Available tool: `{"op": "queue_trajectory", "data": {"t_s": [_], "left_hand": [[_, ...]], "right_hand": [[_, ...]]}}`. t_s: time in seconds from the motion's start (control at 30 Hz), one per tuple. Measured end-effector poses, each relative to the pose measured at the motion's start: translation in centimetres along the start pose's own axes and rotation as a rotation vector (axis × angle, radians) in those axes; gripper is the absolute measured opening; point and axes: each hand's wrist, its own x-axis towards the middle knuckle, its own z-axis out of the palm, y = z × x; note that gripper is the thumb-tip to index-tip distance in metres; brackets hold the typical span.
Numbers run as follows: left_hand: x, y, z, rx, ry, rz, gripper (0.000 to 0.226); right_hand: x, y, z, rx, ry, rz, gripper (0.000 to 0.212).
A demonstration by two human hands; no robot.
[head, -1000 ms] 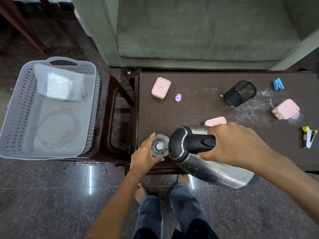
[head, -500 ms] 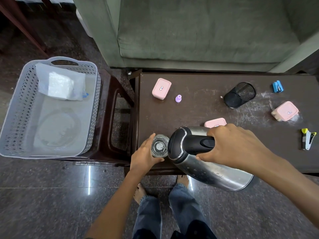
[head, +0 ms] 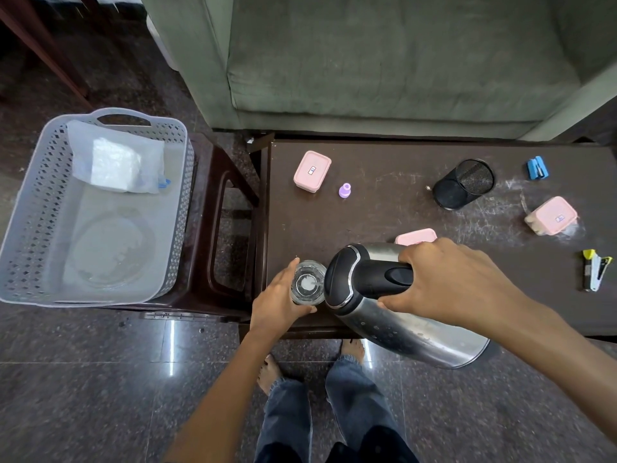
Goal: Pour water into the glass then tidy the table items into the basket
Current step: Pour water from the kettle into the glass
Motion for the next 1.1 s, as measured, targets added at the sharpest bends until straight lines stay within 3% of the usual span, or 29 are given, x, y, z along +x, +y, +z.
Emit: {"op": "queue_trajectory", "data": {"t_s": [1.1], "left_hand": [[0.21, -0.24, 0.26, -0.094, -0.004, 0.021, 0.102]], "right_hand": [[0.50, -0.49, 0.38, -0.008, 0.002, 0.002, 0.040]]}}
